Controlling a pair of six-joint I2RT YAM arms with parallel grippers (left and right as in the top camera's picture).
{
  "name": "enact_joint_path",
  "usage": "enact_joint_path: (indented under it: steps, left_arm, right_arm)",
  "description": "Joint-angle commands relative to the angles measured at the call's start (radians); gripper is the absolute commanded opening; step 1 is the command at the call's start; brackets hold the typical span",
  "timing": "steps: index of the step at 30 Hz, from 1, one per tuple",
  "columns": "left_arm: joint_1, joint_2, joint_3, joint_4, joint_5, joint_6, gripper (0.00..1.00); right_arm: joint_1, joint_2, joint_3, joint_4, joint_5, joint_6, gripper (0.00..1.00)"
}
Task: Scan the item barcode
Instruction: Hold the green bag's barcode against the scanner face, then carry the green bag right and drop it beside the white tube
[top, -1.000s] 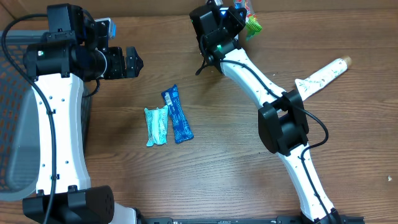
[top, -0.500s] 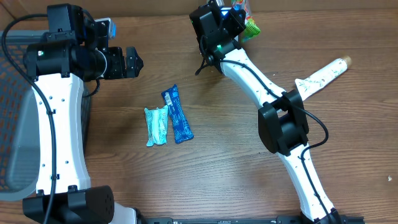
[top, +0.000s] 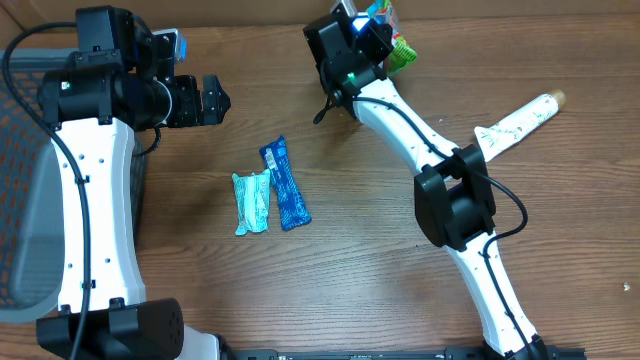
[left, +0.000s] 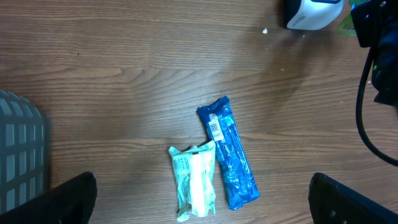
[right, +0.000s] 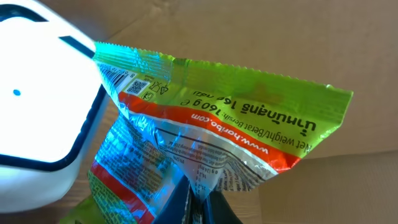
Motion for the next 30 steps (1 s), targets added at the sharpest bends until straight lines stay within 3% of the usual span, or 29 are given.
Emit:
enact_joint_path:
  steps: [1, 6, 15, 20, 24, 30]
  left_arm:
    - [0.000, 0.008, 0.004, 0.004, 0.012, 0.019, 1.00]
    - [0.000, 0.008, 0.004, 0.004, 0.012, 0.019, 0.99]
    - [0.000, 0.008, 0.004, 0.004, 0.012, 0.019, 0.99]
    - [0.000, 0.008, 0.004, 0.004, 0.012, 0.019, 1.00]
    - [0.000, 0.008, 0.004, 0.004, 0.012, 0.019, 1.00]
    - [0.000, 0.008, 0.004, 0.004, 0.012, 0.019, 1.00]
  right_arm:
    - [0.035, -0.053, 0.003, -0.019, -0.001, 0.026, 0.04]
    - [0.069, -0.134, 0.003, -0.164, -0.070, 0.160, 0.04]
    - [0.024, -0.390, 0.004, -0.540, -0.642, 0.532, 0.04]
    - [-0.164, -0.515, 0.004, -0.681, -0.987, 0.720, 0.04]
    - [-0.361, -0.542, 0.004, -0.757, -1.220, 0.735, 0.04]
    - [-0.640, -0.538, -0.010, -0.845, -1.365, 0.734, 0.04]
